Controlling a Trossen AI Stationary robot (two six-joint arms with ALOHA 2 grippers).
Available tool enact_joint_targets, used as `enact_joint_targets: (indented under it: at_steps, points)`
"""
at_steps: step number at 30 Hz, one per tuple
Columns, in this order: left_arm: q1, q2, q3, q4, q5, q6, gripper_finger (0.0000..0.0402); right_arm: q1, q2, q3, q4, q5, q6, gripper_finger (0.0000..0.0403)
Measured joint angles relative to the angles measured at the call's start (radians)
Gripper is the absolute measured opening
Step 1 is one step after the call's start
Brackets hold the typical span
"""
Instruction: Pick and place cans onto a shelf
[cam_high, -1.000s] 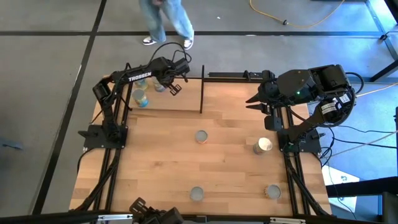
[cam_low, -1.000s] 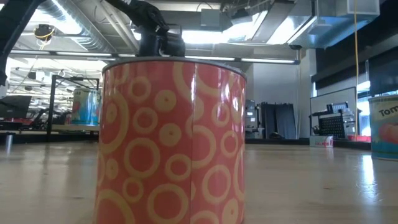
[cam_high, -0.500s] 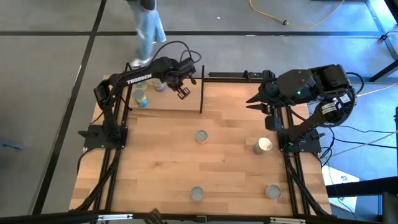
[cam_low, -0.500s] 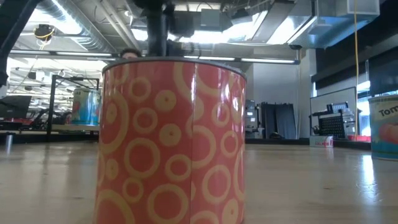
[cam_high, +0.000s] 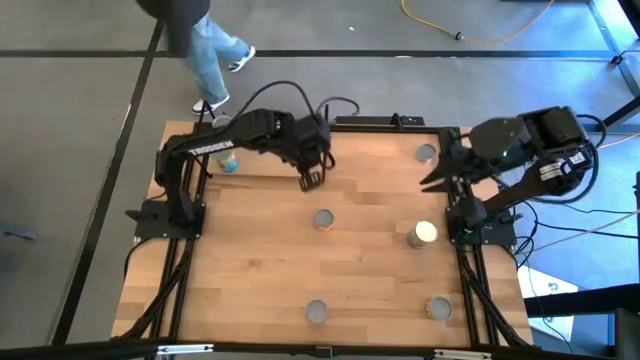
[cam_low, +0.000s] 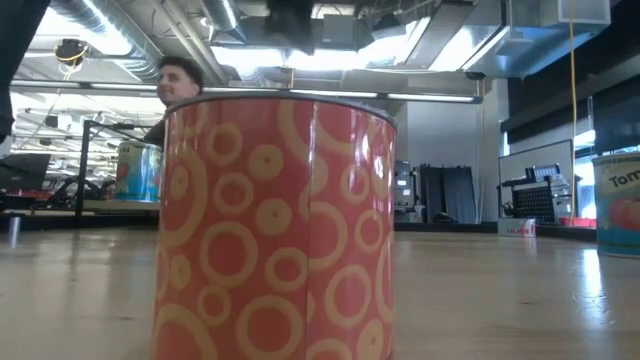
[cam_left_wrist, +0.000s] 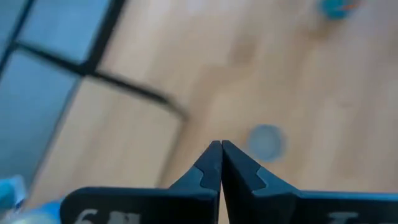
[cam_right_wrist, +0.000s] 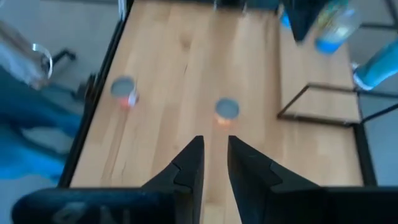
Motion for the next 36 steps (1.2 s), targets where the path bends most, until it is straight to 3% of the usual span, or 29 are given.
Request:
enact_joint_targets:
  at_steps: [7, 13, 23, 29, 36]
  points:
    - [-0.174, 0.000, 0.095, -0.002, 0.051, -0.063, 0.0000, 0.064, -0.120, -0.262, -0.001, 0.000, 0.080, 0.0073]
    - [-0.327, 0.000, 0.147, -0.018, 0.070, -0.145, 0.0000, 0.109, -0.158, -0.386, 0.000, -0.002, 0.138, 0.0073]
    - [-0.520, -0.006, 0.147, -0.186, -0.113, -0.314, 0.0000, 0.173, -0.152, -0.479, 0.005, -0.055, 0.276, 0.0073]
    - [-0.624, -0.006, 0.147, -0.196, -0.139, -0.370, 0.0000, 0.173, -0.153, -0.545, 0.006, -0.053, 0.442, 0.0073]
    - [-0.699, -0.006, 0.147, -0.198, -0.196, -0.416, 0.0000, 0.174, -0.152, -0.641, 0.013, -0.056, 0.456, 0.0087]
